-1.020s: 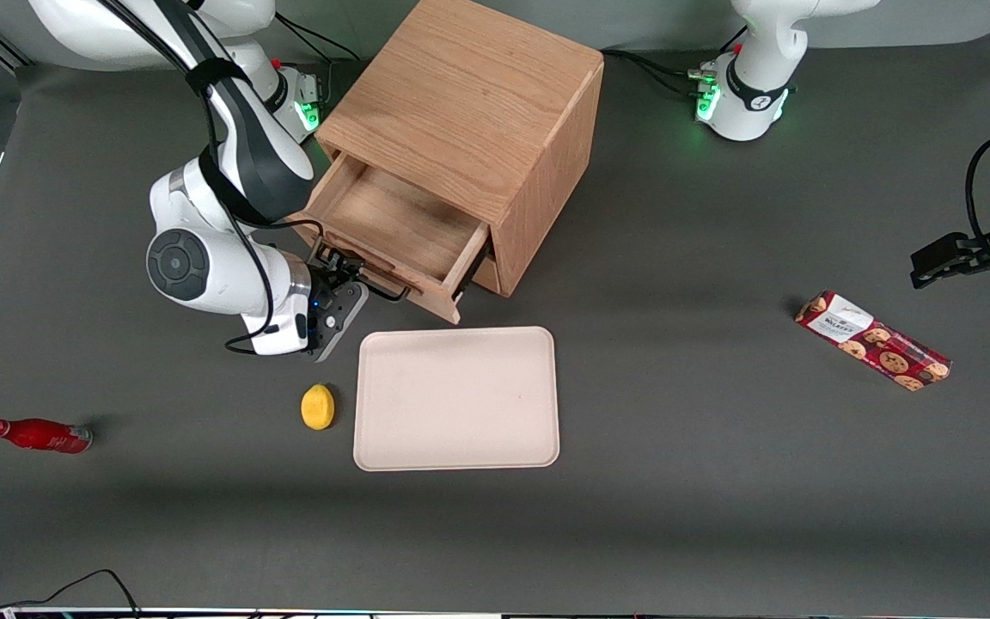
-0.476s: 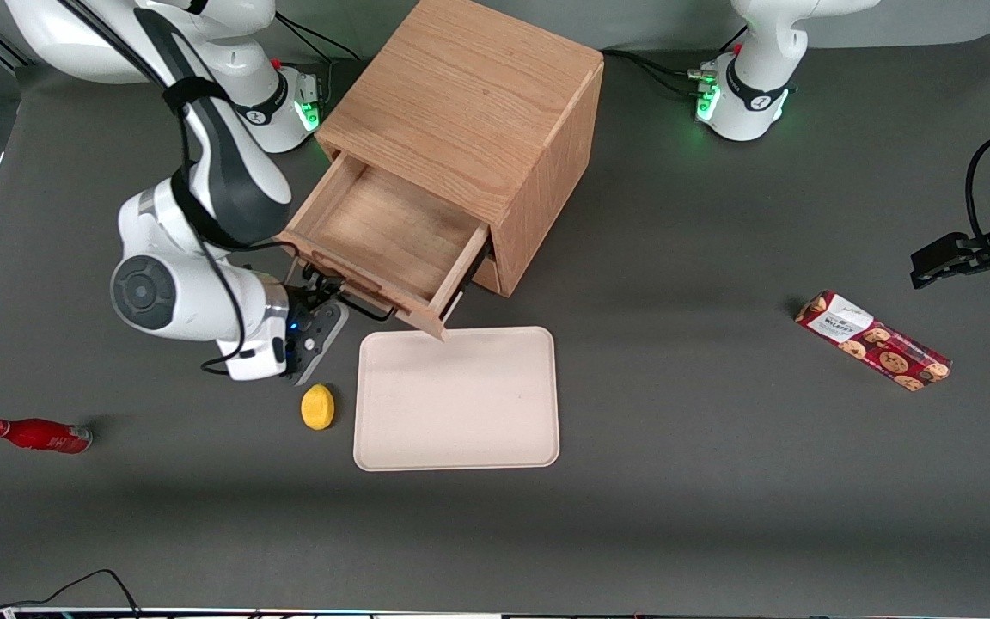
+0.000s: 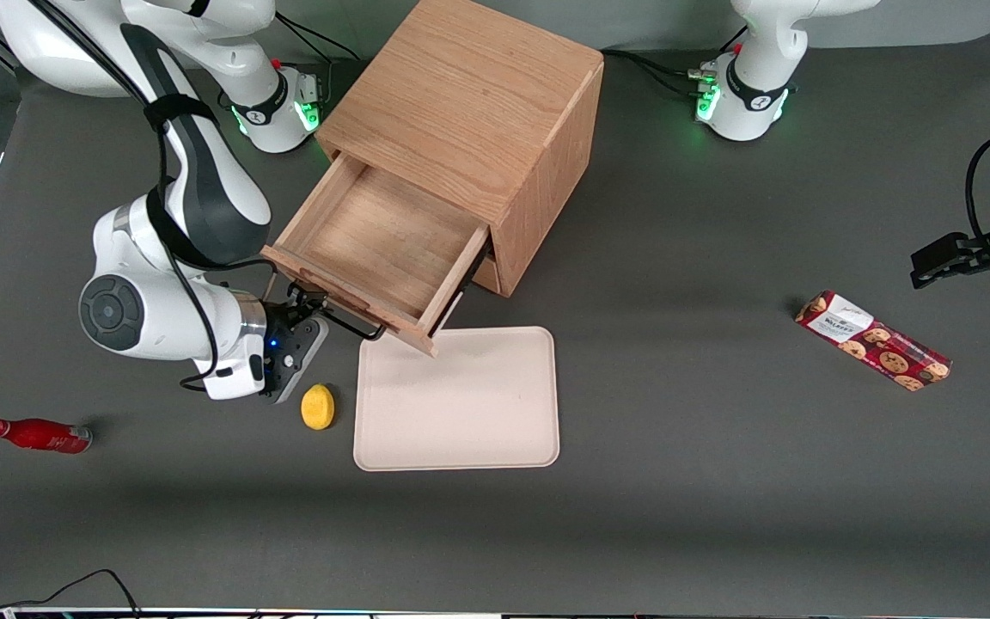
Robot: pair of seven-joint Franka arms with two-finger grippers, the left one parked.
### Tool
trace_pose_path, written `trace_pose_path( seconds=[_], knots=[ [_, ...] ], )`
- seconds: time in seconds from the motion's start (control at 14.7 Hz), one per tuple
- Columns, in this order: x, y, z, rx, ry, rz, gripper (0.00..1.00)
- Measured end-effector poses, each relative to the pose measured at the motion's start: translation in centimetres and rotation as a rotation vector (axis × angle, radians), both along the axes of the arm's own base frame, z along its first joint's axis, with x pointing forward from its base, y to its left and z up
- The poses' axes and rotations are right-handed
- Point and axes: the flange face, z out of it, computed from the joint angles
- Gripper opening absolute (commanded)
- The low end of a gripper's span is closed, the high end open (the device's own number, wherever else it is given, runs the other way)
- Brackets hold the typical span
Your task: Open upper drawer
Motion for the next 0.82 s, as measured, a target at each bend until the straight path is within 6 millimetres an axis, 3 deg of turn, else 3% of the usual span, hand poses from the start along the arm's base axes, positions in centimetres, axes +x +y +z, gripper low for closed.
trace_pose_path(
  seconds=[0.54,0.82],
  knots=[
    [2.4,-2.4,0.6,0.005,-0.02,0.037,1.0],
    [3.3,-3.0,1.9,0.005,-0.003,0.043,1.0]
  ],
)
